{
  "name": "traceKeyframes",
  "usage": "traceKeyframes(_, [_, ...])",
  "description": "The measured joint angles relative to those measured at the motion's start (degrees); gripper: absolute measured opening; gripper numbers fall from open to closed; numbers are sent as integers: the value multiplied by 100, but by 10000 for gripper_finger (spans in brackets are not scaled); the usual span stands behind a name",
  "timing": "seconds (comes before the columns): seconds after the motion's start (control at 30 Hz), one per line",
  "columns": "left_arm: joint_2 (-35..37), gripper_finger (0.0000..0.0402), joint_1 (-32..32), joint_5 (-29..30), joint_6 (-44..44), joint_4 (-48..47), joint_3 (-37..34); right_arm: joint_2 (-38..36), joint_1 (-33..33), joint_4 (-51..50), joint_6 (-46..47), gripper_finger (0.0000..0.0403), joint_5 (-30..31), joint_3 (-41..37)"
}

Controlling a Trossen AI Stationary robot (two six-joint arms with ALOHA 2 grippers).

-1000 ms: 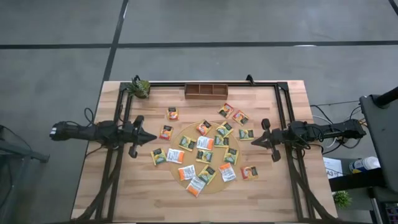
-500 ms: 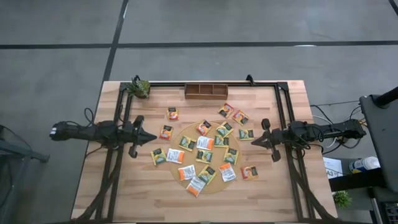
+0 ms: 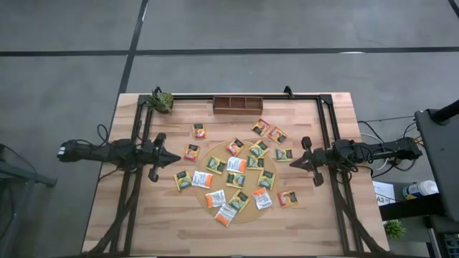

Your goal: Pick & Place Tea

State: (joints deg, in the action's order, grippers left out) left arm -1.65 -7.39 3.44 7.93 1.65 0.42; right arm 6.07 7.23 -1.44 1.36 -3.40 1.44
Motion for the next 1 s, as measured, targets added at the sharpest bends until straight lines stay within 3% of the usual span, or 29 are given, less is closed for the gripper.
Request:
traceKeyframes(0.4, [0,0,0,0,2,2,0,0,0,155,5,9,0,-1])
traceKeyframes(0.67, [2,0,2,2,2,0,0,-7,-1,1782,252,9,25,1])
traceKeyframes(0.8, [2,0,2,0,0,0,0,-5,-1,2555,347,9,399,-1])
traceKeyframes(1.0, [1,0,1,1,2,0,-1,-4,-1,3435,1196,9,1218,1])
